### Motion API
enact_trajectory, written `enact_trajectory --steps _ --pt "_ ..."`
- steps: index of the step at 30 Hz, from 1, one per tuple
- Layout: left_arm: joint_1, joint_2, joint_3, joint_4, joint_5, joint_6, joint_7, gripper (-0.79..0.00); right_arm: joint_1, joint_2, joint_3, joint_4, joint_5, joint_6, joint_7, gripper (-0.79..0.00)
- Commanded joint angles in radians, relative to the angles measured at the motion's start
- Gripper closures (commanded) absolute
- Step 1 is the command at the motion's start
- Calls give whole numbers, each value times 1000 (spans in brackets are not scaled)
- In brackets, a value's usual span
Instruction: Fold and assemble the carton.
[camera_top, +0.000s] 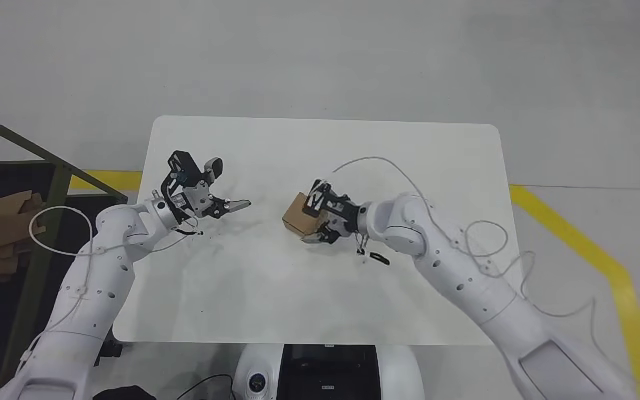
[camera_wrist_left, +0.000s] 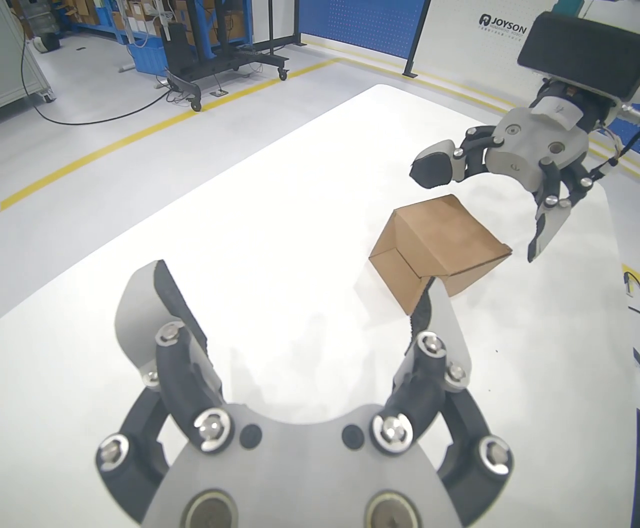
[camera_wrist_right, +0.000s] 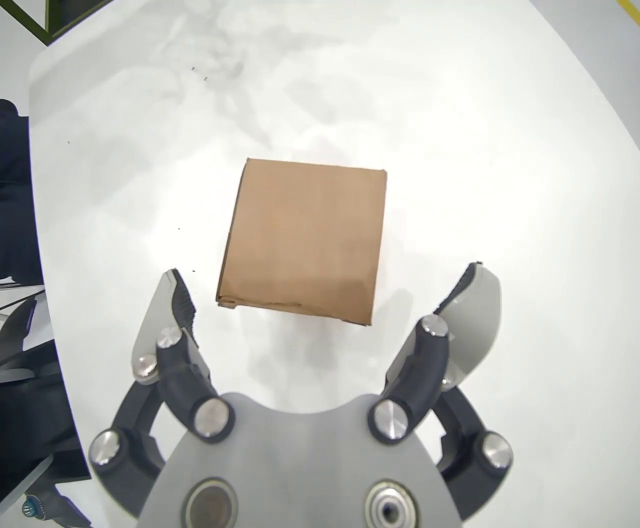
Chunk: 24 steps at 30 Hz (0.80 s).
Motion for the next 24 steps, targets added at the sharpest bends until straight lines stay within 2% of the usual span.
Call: enact_trajectory --steps 1,14,15,16,17,19,24 --pt "0 0 0 0 0 0 0 -785 1 -5 -9 5 1 12 5 -785" --pt "0 0 0 0 0 0 0 -785 -13 -24 -33 6 -41 76 26 -785" --pt "0 0 0 0 0 0 0 -785 -14 -24 -32 7 -43 77 26 -659" --pt "0 0 0 0 0 0 0 -785 -15 -25 -32 7 -44 77 27 -422" --pt "0 0 0 0 0 0 0 -785 -17 -25 -30 7 -46 77 27 -376" --pt "0 0 0 0 0 0 0 -785 -20 -25 -27 7 -49 78 30 -348" --pt "0 0 0 0 0 0 0 -785 -29 -23 -13 -1 -49 71 31 -360"
